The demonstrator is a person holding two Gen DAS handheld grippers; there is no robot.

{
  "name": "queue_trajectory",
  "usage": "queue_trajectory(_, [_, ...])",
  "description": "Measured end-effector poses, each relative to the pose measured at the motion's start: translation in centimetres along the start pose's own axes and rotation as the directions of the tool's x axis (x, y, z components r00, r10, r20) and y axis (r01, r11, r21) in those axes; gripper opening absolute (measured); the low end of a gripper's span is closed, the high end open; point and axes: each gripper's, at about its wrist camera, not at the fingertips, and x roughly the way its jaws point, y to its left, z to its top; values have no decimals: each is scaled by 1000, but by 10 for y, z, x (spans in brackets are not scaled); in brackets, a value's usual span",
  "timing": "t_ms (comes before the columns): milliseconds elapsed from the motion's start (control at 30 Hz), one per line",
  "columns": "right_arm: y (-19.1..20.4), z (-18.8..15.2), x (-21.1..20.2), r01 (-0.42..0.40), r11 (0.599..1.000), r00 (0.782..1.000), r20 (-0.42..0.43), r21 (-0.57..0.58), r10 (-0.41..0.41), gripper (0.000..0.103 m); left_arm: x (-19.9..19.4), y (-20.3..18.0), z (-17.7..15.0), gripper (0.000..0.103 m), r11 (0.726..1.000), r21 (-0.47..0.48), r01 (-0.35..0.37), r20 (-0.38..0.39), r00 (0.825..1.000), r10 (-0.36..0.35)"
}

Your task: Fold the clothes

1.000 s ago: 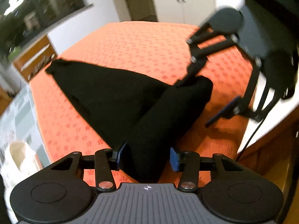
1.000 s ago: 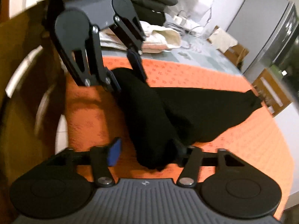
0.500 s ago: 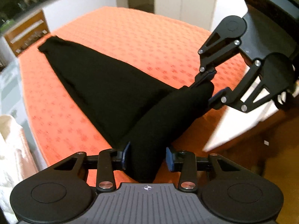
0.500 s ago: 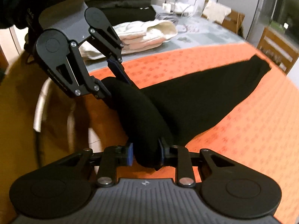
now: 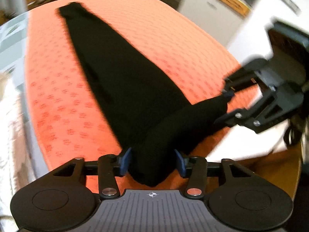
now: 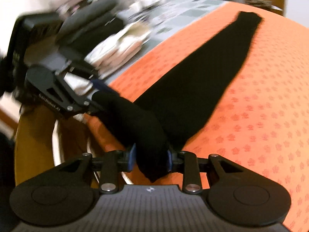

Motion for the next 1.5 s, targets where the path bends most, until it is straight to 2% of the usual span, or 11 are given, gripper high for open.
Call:
queue_trajectory(133, [-8, 3, 2, 51, 996, 996, 70, 67, -56, 35, 1, 9, 0, 56, 994, -94, -49, 58, 997, 55])
queue_trajectory(333, [-15, 14, 20, 148, 983, 982, 103, 111, -159, 37, 7, 8, 3, 56, 979, -121, -165, 113, 977, 179])
queue_trajectory(500, [-19, 12, 25, 192, 974, 970, 126, 118, -207, 44, 12, 9, 4, 61, 970, -132, -203, 149, 964, 222])
queue_trajectory(633, [-4, 13, 18, 257, 966, 956, 142, 19, -257, 45, 2, -3, 5, 60, 966, -67, -249, 216, 942, 257])
queue_trajectory(733, [20, 10, 9, 346, 927, 931, 178, -148, -319, 45, -15, -16, -1, 59, 958, 6, -286, 281, 920, 273])
queue_trajectory(800, [35, 7, 4, 371, 894, 923, 204, -250, -326, 45, -26, -26, -7, 59, 951, 82, -298, 311, 914, 260])
queue_trajectory(833, [41, 5, 2, 365, 882, 926, 212, -297, -311, 45, -30, -31, -10, 59, 946, 122, -300, 321, 914, 249])
queue_trajectory(967, [58, 2, 3, 303, 841, 951, 196, -449, -238, 46, -32, -49, -23, 59, 926, 283, -249, 292, 942, 164])
queue_trajectory(1133, [61, 5, 22, 251, 812, 968, 134, -527, -212, 49, -13, -52, -29, 60, 919, 325, -222, 215, 964, 157])
queue_trajectory(1367, [62, -2, 49, 277, 713, 956, 113, -644, -271, 59, 13, -52, -29, 65, 884, 373, -283, 212, 953, 215])
queue_trajectory(1500, [55, -1, 56, 281, 687, 954, 115, -670, -278, 60, 21, -49, -24, 68, 877, 380, -294, 224, 949, 221])
